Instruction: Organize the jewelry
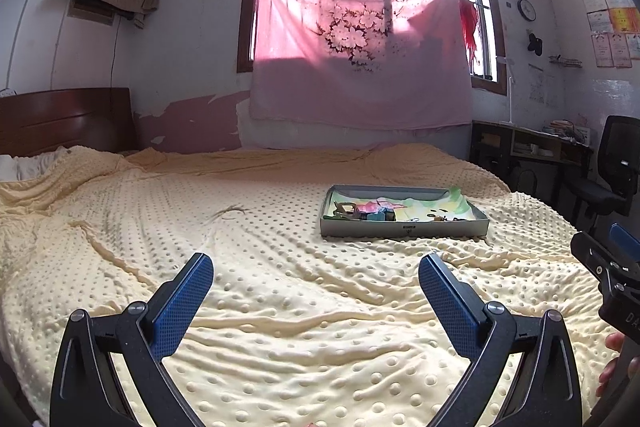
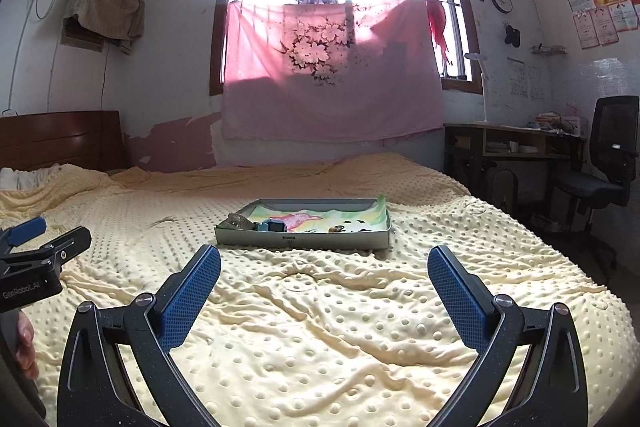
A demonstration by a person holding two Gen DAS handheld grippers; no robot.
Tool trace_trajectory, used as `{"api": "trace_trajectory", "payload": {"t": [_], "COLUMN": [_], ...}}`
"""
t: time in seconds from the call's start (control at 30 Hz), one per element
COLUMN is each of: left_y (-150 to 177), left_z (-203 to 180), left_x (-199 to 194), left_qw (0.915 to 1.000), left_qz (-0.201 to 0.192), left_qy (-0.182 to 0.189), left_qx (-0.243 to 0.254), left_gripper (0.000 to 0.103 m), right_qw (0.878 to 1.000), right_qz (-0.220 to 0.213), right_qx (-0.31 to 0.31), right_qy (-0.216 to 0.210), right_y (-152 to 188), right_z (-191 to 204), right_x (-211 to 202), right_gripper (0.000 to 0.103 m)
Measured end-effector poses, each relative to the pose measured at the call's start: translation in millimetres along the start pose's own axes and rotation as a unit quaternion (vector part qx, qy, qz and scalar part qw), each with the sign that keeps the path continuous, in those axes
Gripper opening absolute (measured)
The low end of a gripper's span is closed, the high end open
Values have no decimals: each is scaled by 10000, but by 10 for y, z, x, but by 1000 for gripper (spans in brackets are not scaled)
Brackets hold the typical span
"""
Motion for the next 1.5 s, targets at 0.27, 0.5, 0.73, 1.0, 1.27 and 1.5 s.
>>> {"api": "trace_trajectory", "payload": {"t": [0.27, 0.5, 0.73, 1.0, 1.27, 1.5], "left_y": [-58, -51, -32, -32, -24, 0], "left_z": [-67, -98, -96, -96, -100, -114], "left_x": [198, 311, 359, 366, 362, 346], "left_qw": [9999, 9999, 9999, 9999, 9999, 9999], "left_qz": [-117, -96, -46, -46, -54, -67], "left_qy": [47, 100, 98, 81, 108, 120], "left_qx": [-32, -46, -70, -49, -59, -54], "left_gripper": [103, 103, 103, 103, 103, 103], "right_qw": [9999, 9999, 10000, 10000, 10000, 10000], "right_qz": [-64, -94, -38, -21, -24, -36], "right_qx": [25, 69, 35, 45, 42, 48], "right_qy": [84, 59, 39, 33, 31, 34], "right_y": [-6, 7, 26, 27, 26, 30], "right_z": [1, -8, 0, 3, 4, 1], "right_x": [232, 352, 431, 449, 452, 450], "right_gripper": [102, 102, 102, 102, 102, 102]}}
Point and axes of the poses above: each gripper's, at about its wrist camera, not at the fingertips, and x roughly the way its jaws point, z to its left, y to its underside, the point moved 6 cm from there along x, roughly the way its jaws point, and after that the axes turned 7 degrees about z, right-handed, at the moved point
